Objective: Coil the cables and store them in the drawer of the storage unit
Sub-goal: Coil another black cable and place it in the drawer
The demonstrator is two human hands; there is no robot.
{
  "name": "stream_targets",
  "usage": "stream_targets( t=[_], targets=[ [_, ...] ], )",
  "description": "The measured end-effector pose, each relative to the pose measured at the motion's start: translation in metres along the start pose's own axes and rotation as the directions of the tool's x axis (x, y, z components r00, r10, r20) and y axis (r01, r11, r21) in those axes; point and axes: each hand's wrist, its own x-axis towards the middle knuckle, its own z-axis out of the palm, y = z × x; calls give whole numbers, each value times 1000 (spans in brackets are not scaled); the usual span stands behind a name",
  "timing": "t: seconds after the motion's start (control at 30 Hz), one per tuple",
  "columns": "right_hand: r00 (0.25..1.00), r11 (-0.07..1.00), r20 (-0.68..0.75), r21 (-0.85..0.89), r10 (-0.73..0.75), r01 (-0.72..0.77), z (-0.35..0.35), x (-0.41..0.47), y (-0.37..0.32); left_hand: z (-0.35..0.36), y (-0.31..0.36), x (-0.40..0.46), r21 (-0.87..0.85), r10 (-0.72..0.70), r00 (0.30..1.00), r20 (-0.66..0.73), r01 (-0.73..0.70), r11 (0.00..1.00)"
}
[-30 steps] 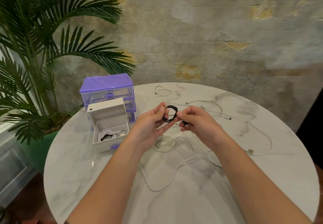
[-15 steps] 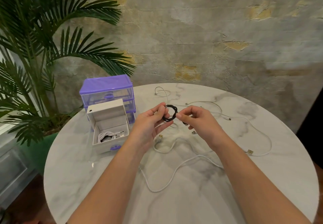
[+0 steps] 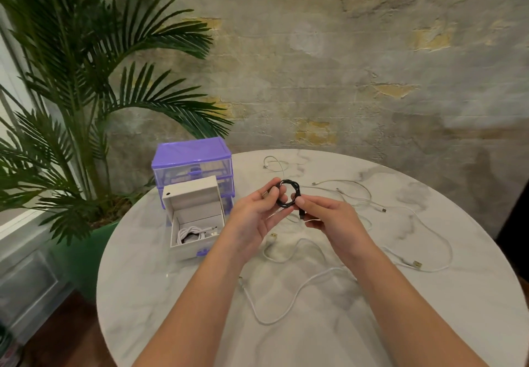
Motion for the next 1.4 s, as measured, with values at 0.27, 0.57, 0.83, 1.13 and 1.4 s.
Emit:
stream_targets(
  t=[0.27, 0.57, 0.83, 1.13, 1.4],
  targets=[
    [948, 944, -104, -175, -301, 281, 32, -14, 5, -14, 14, -21, 249, 72, 966, -249, -8, 968],
    [993, 972, 1, -205, -117, 115, 84, -11, -3, -60, 49, -53, 652, 228, 930, -287, 16, 758],
    [997, 926, 71, -375, -30, 54, 142, 8, 2, -108, 69, -63, 865, 411, 850, -329, 97, 493],
    [996, 669, 30, -739, -81, 77, 164, 15, 9, -121, 68, -60, 960, 461, 847, -265, 275, 47],
    [988, 505, 98, -851, -120, 146, 171, 12, 15, -140, 66, -61, 977, 482, 856, -185, 214, -5]
  ],
)
